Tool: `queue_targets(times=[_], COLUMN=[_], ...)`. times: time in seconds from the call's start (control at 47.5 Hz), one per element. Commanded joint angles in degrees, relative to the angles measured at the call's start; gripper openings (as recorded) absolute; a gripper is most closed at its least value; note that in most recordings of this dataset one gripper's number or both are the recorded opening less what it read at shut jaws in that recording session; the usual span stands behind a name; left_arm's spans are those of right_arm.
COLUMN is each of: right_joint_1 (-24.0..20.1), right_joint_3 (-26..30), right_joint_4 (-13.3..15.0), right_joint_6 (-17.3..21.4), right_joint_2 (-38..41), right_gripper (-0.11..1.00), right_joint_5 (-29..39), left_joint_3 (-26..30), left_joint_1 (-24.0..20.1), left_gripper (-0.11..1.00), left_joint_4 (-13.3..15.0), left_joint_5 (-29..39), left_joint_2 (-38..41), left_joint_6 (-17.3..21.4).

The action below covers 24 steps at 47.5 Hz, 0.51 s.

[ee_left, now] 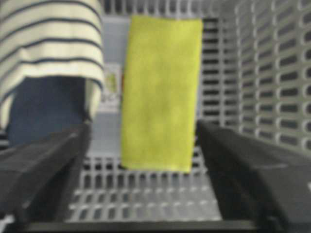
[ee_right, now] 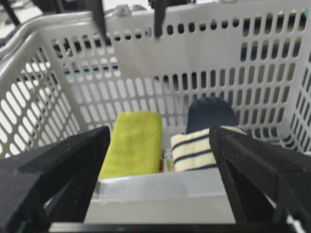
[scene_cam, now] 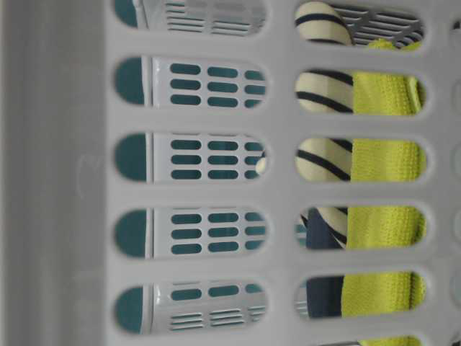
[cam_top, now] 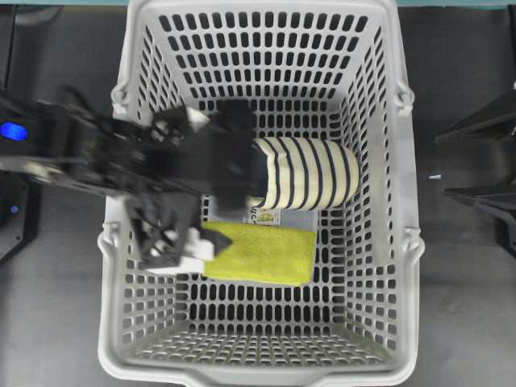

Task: Pick up the yellow cloth from the shopping basket with the left arm.
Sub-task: 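Lower the left gripper and pinch the yellow cloth's center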

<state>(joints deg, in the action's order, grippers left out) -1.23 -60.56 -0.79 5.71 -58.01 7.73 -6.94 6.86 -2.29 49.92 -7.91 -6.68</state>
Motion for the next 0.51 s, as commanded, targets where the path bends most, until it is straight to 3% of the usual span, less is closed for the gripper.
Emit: queue_targets(times=[0.0, 0.484], right_joint_1=[0.1, 0.8], right_joint_3=[1.6, 1.1], right_joint_4=[-0.3, -0.2], right_joint_6=[-0.1, 0.0], right_joint_2=[0.2, 0.2], right_gripper=[0.78, 0.78], right_joint_5=[-0.4, -0.4], left_joint_3=[3.3, 4.0], left_joint_1=[0.8, 2.4], left_gripper=[0.88, 0.85], left_joint_4=[-0.3, -0.3], left_joint_5=[1.6, -1.9], left_joint_2=[3.2, 14.0], left_joint_6=[0.7, 2.7])
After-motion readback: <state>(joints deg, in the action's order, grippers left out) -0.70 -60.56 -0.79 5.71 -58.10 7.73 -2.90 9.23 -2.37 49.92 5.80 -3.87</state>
